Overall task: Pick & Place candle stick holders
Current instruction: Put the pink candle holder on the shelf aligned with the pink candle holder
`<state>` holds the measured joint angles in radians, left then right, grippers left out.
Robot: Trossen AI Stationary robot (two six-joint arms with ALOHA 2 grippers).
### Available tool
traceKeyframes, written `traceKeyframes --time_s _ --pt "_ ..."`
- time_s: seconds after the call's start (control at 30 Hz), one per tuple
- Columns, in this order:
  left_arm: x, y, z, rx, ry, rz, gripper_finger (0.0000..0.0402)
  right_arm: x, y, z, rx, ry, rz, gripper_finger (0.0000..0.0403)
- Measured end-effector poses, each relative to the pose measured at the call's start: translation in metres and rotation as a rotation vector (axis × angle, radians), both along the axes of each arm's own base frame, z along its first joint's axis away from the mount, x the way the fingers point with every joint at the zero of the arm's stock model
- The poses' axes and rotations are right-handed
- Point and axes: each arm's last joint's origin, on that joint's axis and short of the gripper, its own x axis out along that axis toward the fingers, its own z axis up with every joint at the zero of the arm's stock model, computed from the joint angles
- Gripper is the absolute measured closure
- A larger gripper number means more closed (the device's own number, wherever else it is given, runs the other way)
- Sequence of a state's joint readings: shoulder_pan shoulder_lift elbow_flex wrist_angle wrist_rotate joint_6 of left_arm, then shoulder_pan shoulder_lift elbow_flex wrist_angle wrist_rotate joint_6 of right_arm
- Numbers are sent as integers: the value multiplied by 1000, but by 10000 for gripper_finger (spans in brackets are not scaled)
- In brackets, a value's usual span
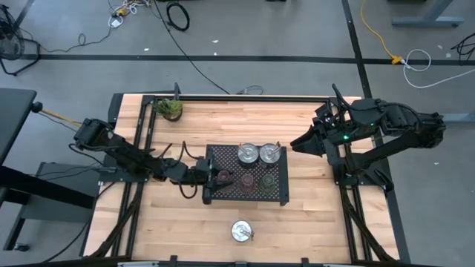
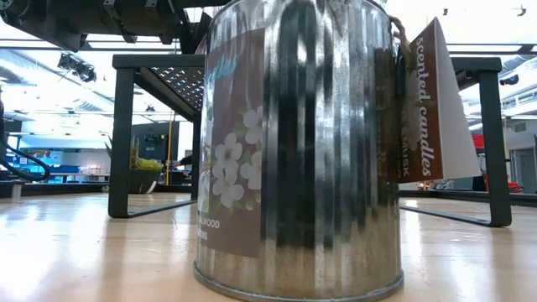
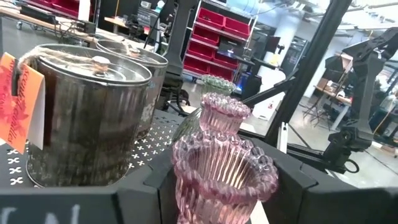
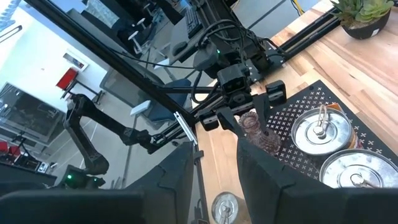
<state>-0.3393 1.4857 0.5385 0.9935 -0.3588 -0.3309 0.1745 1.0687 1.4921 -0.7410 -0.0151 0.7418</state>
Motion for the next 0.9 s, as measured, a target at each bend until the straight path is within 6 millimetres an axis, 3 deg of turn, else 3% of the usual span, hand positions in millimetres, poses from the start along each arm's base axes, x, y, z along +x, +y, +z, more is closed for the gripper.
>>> traceKeyframes --time_s 0.9 --pt "0 2 3 -61 -33 62 218 3 1 -1 -19 5 6 279"
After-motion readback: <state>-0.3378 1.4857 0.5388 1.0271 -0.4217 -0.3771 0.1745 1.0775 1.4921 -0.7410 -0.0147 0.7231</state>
